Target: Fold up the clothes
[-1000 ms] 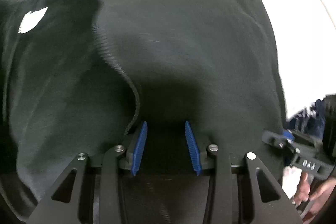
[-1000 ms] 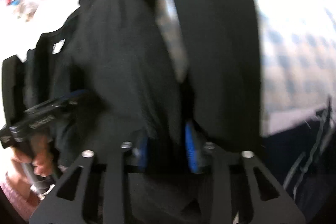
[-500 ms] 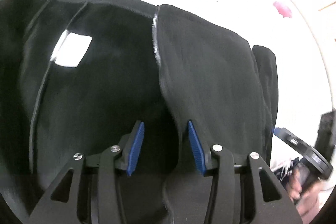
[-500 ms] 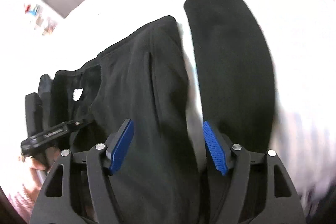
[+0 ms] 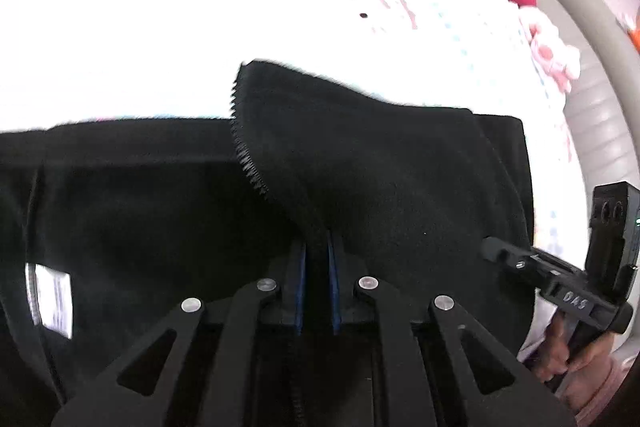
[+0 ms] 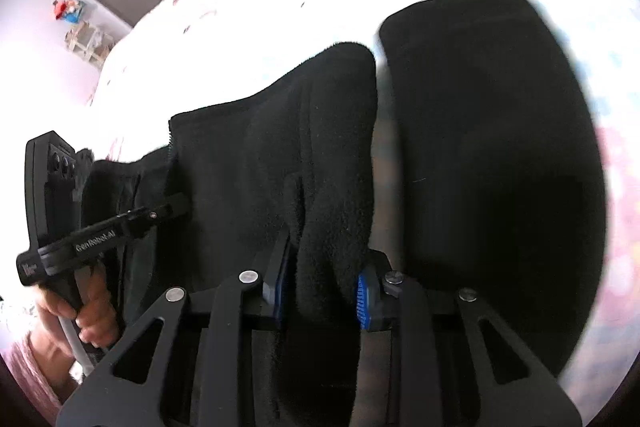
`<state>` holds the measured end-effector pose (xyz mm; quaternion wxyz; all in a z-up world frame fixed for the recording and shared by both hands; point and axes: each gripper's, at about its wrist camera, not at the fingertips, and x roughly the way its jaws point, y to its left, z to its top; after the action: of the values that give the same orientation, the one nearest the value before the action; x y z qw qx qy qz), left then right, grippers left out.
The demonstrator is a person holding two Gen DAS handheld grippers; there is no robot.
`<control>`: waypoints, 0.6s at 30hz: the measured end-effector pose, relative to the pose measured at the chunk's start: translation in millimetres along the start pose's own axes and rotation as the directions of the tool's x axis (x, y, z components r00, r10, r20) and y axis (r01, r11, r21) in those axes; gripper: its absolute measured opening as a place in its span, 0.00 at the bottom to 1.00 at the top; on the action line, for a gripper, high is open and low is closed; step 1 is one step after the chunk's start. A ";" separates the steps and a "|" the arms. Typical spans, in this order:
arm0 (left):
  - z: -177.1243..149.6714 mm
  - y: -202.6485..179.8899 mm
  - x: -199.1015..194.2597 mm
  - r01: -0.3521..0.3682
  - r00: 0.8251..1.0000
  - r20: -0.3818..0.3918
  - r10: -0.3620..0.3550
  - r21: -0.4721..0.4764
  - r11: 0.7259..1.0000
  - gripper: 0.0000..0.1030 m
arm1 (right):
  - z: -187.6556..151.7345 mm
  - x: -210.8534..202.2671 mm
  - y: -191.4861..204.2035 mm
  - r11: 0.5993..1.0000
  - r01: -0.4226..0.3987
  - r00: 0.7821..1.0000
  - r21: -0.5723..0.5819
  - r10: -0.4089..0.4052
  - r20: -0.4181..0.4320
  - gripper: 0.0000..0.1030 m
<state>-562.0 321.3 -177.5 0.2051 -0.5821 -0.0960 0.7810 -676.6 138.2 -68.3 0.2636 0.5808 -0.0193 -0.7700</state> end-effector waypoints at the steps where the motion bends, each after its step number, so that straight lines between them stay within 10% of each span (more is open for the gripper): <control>1: -1.4 -0.4 14.6 -0.010 0.999 -0.037 0.011 0.013 1.000 0.19 | -2.2 5.7 -8.7 1.000 0.015 1.000 0.010 -0.015 -0.015 0.29; 3: -4.3 -0.2 40.9 -0.027 0.994 -0.106 0.031 0.037 0.999 0.24 | -6.5 17.2 -26.0 0.999 0.045 0.998 0.029 -0.044 -0.045 0.58; 9: -38.4 32.1 -86.2 0.051 0.990 0.126 -0.059 0.062 0.997 0.24 | -6.6 -39.7 -8.2 0.996 0.078 0.987 0.051 -0.085 0.137 0.58; 12: -57.3 12.1 -80.6 0.065 0.995 0.068 -0.068 0.040 0.997 0.24 | -30.7 -82.4 15.8 0.992 0.128 0.958 0.009 -0.126 0.256 0.53; 18: -176.3 60.5 -129.8 0.045 0.998 -0.043 -0.050 -0.116 0.992 0.24 | -122.7 -86.6 70.4 0.994 0.062 0.998 -0.085 -0.060 0.026 0.48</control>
<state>-376.5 195.2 -141.7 0.1921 -0.6082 -0.1499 0.7554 -522.6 148.6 -7.9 0.2641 0.5604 0.0285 -0.7845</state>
